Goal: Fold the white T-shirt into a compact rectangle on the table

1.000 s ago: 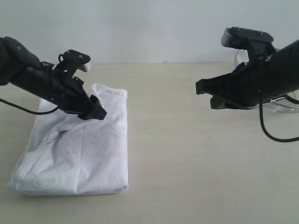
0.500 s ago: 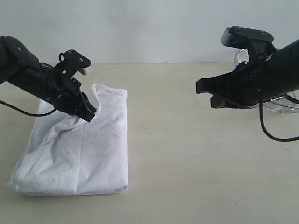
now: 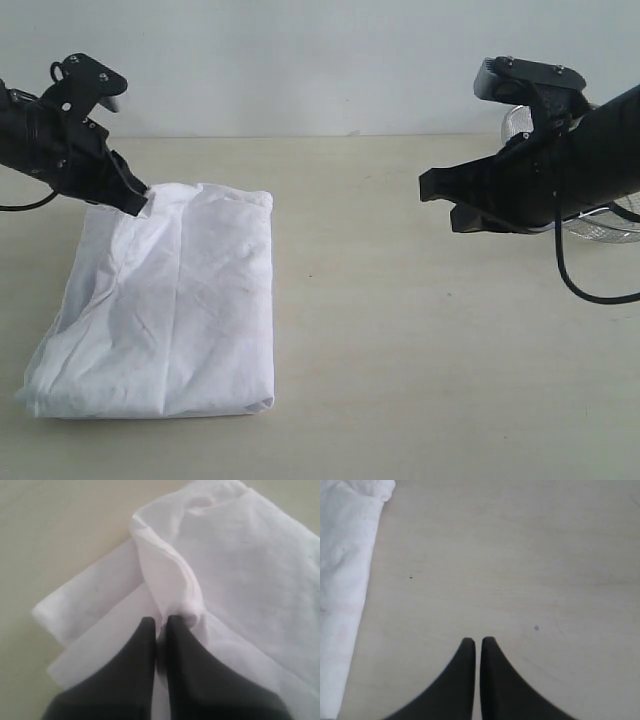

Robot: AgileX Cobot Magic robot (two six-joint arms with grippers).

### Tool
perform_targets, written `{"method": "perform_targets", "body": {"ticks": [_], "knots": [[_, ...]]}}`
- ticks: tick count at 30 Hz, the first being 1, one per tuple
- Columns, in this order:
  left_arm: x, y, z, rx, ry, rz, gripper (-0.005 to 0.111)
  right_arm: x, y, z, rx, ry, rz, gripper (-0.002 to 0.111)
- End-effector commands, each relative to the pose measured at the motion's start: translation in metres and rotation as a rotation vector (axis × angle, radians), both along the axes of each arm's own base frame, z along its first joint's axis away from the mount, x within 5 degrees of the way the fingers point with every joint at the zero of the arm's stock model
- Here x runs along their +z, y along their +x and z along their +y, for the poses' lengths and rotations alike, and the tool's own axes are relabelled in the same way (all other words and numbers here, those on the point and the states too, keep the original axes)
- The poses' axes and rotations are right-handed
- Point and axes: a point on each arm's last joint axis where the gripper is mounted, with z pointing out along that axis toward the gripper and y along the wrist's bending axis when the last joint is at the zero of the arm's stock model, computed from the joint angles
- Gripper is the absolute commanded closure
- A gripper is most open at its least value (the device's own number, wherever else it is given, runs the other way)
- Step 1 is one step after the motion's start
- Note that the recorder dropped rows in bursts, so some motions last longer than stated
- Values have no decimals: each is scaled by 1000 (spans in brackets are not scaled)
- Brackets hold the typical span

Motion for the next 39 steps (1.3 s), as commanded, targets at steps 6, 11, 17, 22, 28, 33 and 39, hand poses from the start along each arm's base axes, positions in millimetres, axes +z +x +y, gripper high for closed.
{"method": "perform_targets", "body": {"ticks": [6, 11, 17, 22, 28, 33, 39], "knots": [[4, 2, 28, 80, -11, -1, 102, 2, -2, -2, 7, -9, -5, 108], [3, 1, 40, 79, 22, 12, 102, 2, -2, -2, 10, -11, -6, 108], [3, 2, 57, 215, -32, 31, 83, 1, -3, -2, 11, -11, -5, 108], [3, 1, 73, 355, -90, 54, 49, 1, -3, -2, 11, -11, -5, 108], [5, -8, 87, 409, -14, 119, 82, 0, -4, -2, 18, -11, 14, 108], [25, -13, 68, 374, -219, 199, 101, -17, 3, 2, 21, 4, 103, 108], [33, -24, 30, 139, -348, 337, 102, -26, 12, 14, 89, 89, 176, 108]]}}
